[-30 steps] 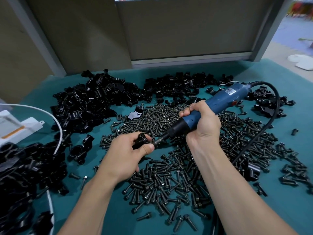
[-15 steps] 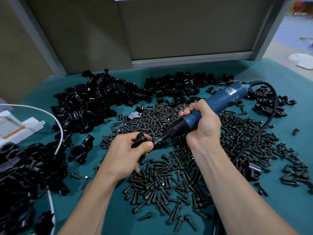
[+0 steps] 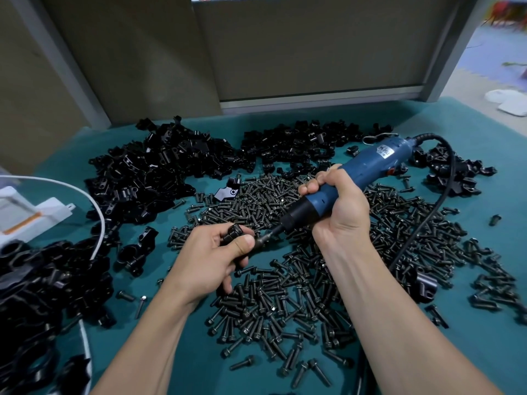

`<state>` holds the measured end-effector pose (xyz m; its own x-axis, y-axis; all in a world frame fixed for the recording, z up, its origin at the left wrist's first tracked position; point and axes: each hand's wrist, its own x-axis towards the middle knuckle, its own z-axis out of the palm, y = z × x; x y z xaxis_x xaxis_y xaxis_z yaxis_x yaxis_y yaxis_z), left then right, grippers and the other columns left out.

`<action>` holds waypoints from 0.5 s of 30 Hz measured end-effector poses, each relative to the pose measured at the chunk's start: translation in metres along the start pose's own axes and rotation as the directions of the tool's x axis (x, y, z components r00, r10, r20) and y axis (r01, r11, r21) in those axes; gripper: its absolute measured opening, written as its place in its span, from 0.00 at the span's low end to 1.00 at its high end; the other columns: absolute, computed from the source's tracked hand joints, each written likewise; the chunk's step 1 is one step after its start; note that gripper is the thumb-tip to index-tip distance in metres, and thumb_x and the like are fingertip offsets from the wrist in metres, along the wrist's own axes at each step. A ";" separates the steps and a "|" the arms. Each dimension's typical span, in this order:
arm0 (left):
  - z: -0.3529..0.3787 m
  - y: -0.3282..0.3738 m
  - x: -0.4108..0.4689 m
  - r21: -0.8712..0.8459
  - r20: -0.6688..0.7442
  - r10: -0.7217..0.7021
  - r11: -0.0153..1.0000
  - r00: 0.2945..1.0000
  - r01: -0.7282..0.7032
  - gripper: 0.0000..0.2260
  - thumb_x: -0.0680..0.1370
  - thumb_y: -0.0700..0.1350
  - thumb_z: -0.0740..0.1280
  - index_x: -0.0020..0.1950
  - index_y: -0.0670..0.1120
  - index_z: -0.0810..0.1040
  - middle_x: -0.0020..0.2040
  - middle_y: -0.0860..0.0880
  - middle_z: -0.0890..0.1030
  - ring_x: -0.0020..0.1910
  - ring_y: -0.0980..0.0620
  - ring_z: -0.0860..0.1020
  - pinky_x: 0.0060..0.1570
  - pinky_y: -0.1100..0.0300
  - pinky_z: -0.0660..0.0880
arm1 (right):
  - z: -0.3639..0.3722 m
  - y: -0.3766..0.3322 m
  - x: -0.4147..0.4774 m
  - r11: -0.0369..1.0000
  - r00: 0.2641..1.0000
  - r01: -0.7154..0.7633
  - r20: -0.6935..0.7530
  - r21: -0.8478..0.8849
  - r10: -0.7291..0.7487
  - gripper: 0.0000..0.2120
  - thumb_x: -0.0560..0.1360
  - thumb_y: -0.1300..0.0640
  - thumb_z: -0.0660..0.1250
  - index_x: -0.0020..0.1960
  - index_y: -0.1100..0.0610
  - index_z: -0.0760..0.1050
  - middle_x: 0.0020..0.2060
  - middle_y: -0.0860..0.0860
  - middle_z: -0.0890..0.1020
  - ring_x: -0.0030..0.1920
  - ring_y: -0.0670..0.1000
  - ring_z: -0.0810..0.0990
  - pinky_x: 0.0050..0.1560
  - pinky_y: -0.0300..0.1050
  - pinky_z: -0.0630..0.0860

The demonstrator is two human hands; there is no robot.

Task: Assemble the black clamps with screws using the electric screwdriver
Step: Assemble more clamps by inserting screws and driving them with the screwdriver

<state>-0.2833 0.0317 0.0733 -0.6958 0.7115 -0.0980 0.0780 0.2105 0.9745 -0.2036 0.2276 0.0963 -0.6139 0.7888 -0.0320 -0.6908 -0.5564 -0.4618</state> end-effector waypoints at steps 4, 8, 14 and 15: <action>0.000 0.001 0.000 -0.064 0.020 -0.042 0.997 0.999 0.043 0.06 0.81 0.40 0.71 0.48 0.46 0.87 0.33 0.43 0.81 0.23 0.53 0.68 0.20 0.59 0.74 | 0.002 -0.003 0.000 1.000 0.998 -0.011 0.062 0.018 0.010 0.13 0.72 0.76 0.58 0.43 0.58 0.68 0.30 0.54 0.72 0.27 0.52 0.72 0.33 0.47 0.77; 0.000 0.001 0.001 -0.060 0.025 -0.043 0.997 0.999 0.044 0.07 0.81 0.42 0.71 0.45 0.47 0.87 0.33 0.42 0.81 0.23 0.53 0.69 0.21 0.60 0.74 | 0.003 -0.002 0.000 1.000 0.998 -0.013 0.057 -0.001 0.013 0.13 0.72 0.76 0.58 0.43 0.58 0.68 0.30 0.54 0.71 0.28 0.52 0.72 0.34 0.48 0.77; 0.000 -0.001 0.002 -0.053 0.010 -0.034 0.998 0.999 0.035 0.06 0.81 0.43 0.71 0.46 0.47 0.87 0.32 0.43 0.81 0.23 0.54 0.70 0.22 0.59 0.75 | 0.003 -0.003 0.000 1.000 0.999 -0.009 0.053 -0.019 0.010 0.13 0.73 0.76 0.58 0.45 0.58 0.68 0.30 0.54 0.71 0.28 0.52 0.72 0.34 0.48 0.77; 0.001 -0.001 0.002 -0.055 0.013 -0.034 0.998 0.999 0.035 0.06 0.81 0.44 0.71 0.46 0.47 0.87 0.32 0.43 0.82 0.23 0.53 0.70 0.22 0.58 0.75 | 0.003 -0.004 -0.001 1.000 0.998 -0.013 0.062 -0.015 0.014 0.13 0.72 0.76 0.58 0.47 0.59 0.69 0.30 0.54 0.72 0.28 0.52 0.72 0.34 0.48 0.77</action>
<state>-0.2846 0.0336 0.0723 -0.6888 0.7126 -0.1336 0.0148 0.1981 0.9801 -0.2017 0.2283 0.1009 -0.6462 0.7629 0.0169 -0.6767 -0.5627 -0.4748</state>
